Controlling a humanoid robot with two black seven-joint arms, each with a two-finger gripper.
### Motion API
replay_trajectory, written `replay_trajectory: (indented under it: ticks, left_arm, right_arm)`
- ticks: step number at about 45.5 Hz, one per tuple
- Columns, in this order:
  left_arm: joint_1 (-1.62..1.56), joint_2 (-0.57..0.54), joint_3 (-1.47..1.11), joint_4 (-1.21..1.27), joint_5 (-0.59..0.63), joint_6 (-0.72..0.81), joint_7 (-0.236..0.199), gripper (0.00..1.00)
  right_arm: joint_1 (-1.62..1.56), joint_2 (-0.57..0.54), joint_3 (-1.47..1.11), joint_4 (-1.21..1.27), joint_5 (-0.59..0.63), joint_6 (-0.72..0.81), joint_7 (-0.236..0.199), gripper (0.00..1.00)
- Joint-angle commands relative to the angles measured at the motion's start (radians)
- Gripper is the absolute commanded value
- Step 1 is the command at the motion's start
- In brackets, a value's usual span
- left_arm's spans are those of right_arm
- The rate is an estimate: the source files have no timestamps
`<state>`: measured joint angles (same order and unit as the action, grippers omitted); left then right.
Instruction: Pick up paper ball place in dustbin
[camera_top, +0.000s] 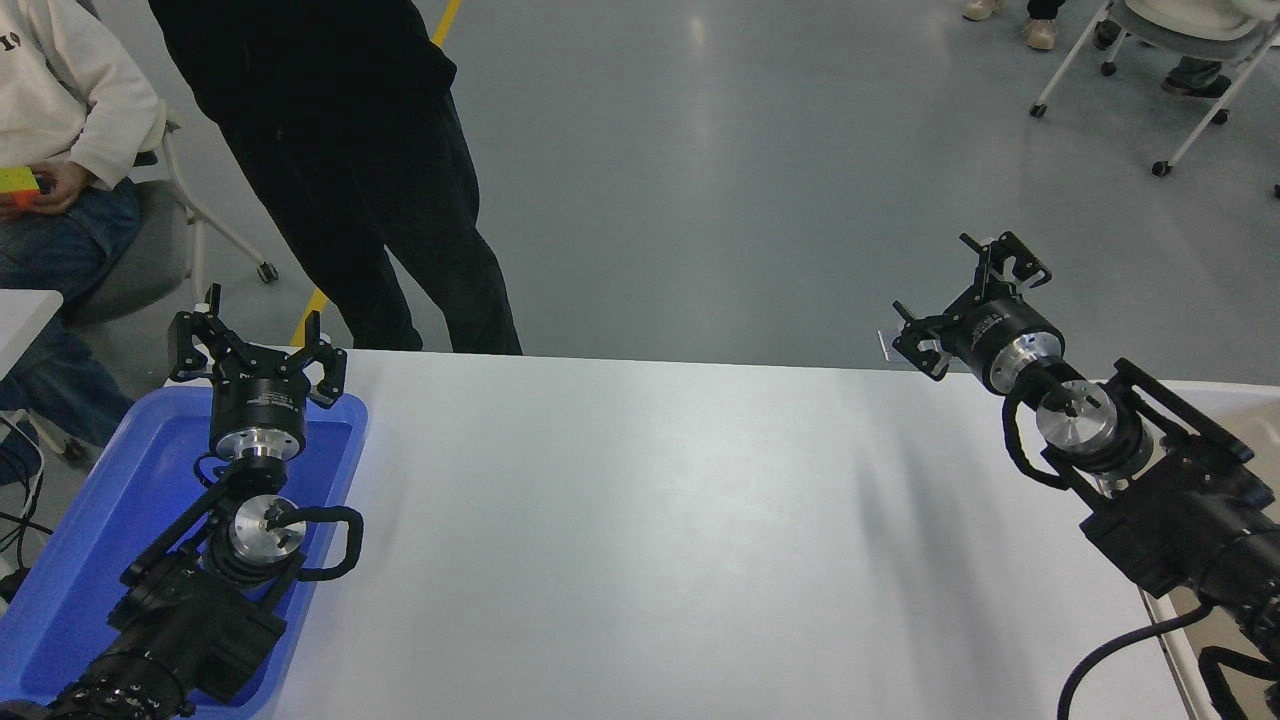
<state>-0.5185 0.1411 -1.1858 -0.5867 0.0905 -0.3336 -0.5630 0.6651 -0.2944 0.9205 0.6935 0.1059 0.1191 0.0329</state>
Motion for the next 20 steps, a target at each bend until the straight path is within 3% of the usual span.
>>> replay_trajectory:
  ticks: [1, 20]
  left_arm:
    - [0.000, 0.000, 0.000, -0.001, 0.000, -0.001, 0.000, 0.99]
    - [0.000, 0.000, 0.000, 0.001, 0.000, -0.001, 0.000, 0.99]
  right_arm:
    - [-0.056, 0.021, 0.046, 0.000, 0.003, 0.039, 0.001, 1.00]
    - [-0.114, 0.057, 0.130, 0.000, 0.003, 0.060, 0.005, 1.00]
